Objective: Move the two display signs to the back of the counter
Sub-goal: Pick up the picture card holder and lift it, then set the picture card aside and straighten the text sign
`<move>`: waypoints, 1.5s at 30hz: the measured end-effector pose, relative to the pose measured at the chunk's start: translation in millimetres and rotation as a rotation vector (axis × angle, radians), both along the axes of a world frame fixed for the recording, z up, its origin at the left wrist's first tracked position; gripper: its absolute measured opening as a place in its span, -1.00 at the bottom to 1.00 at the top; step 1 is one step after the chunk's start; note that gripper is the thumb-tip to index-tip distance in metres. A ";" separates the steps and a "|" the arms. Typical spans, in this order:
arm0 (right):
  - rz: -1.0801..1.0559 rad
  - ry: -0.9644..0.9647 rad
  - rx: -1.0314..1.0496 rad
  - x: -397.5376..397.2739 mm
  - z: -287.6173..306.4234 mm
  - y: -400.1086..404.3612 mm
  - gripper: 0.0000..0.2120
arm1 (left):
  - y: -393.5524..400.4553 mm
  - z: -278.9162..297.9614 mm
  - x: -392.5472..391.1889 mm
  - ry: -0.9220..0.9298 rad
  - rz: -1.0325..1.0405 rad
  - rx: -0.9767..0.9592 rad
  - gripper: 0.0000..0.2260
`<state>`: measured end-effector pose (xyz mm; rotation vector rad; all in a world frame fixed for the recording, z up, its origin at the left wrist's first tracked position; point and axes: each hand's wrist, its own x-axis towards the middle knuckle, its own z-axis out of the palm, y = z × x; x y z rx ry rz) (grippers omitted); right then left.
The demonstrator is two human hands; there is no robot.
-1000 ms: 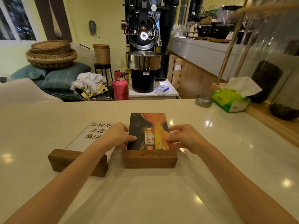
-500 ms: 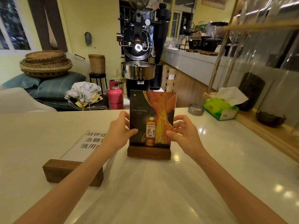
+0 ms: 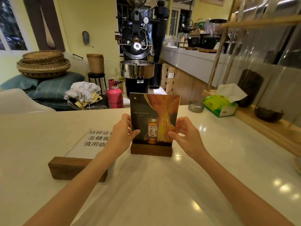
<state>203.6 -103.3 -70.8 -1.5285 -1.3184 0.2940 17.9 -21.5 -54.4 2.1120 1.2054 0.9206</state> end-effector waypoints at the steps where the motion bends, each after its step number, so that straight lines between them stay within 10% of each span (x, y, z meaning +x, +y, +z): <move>1: 0.002 -0.004 -0.006 0.0 0.4 -0.2 -0.72 | 0.0 -0.1 -0.2 0.005 0.000 0.002 -0.68; 11: -0.175 -0.196 0.074 -18.4 6.2 -18.7 -0.82 | -0.6 11.3 -28.5 0.103 -0.031 -0.055 -0.67; 18: 0.304 0.342 -0.476 -91.3 14.5 10.2 -0.90 | 13.9 33.2 -114.0 0.022 -0.108 -0.328 -0.82; 25: 0.312 0.579 -0.812 -137.1 -1.0 45.7 -0.69 | 28.6 7.1 -161.7 0.050 0.222 -0.479 -0.72; 34: 0.307 0.722 -0.667 -149.2 -18.9 59.8 -0.69 | 34.9 -13.0 -173.0 -0.055 0.229 -0.702 -0.76; 45: 0.304 0.431 -0.410 -148.8 -2.8 58.5 -0.68 | 33.1 -15.1 -174.6 -0.129 0.170 -0.407 -0.65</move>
